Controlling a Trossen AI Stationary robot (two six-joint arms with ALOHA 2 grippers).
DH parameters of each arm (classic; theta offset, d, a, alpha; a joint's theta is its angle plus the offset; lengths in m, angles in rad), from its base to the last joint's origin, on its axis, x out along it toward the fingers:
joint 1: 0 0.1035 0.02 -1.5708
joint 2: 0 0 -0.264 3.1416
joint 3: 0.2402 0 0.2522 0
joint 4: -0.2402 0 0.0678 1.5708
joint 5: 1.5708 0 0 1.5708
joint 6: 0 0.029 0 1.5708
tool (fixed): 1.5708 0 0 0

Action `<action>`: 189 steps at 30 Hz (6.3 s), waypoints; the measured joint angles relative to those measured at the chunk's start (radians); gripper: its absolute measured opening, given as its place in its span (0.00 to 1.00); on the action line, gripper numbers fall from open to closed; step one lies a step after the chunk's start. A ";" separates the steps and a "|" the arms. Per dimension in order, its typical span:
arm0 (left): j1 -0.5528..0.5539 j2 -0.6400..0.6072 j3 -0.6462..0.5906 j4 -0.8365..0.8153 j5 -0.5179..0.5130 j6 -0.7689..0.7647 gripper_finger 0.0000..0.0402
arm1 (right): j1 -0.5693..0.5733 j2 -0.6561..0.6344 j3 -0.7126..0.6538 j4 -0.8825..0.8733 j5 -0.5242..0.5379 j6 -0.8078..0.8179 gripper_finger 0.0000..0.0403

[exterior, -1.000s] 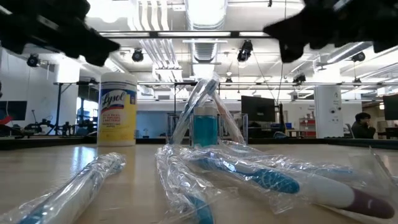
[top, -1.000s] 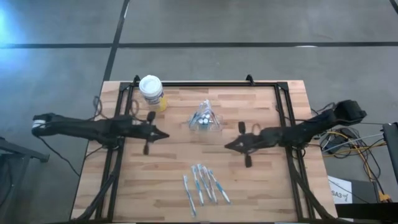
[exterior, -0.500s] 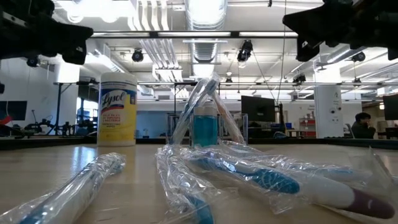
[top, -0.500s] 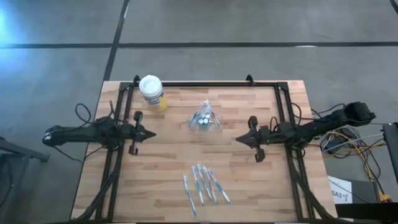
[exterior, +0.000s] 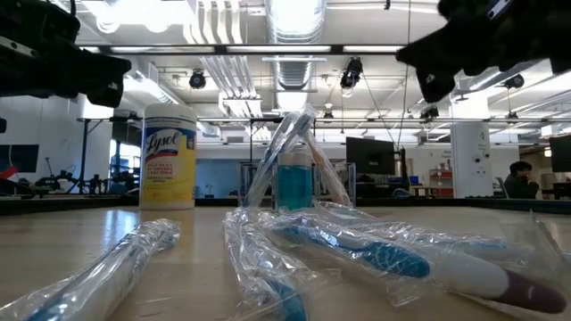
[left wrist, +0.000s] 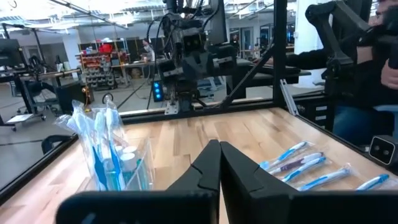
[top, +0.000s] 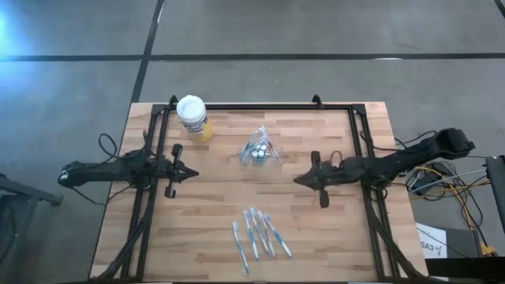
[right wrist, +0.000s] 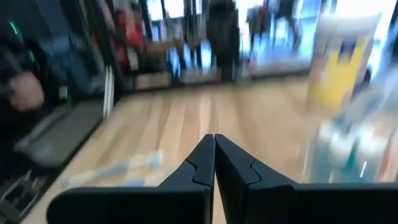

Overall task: Pick & Place toothbrushing station
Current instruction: Put the blue toothbrush into the left section of the transparent organizer

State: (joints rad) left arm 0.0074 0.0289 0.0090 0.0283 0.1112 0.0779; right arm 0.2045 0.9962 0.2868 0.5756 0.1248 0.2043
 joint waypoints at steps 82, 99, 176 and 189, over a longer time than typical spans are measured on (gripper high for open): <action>0.000 0.025 -0.002 0.023 0.071 -0.144 0.05 | 0.388 0.802 1.100 -1.133 0.538 0.438 0.04; 0.000 0.026 -0.002 0.074 0.064 -0.128 0.04 | 0.295 0.290 0.314 -0.012 0.417 -0.200 0.04; -0.003 1.518 0.940 0.552 0.119 0.058 0.47 | 0.126 0.314 0.195 0.266 0.368 -0.444 0.04; -0.003 1.600 1.017 0.572 0.140 0.047 0.47 | 0.121 0.314 0.194 0.259 0.369 -0.444 0.04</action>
State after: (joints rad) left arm 0.0048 1.6285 1.0264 0.6007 0.2512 0.1245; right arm 0.3260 1.3106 0.4808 0.8341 0.4939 -0.2398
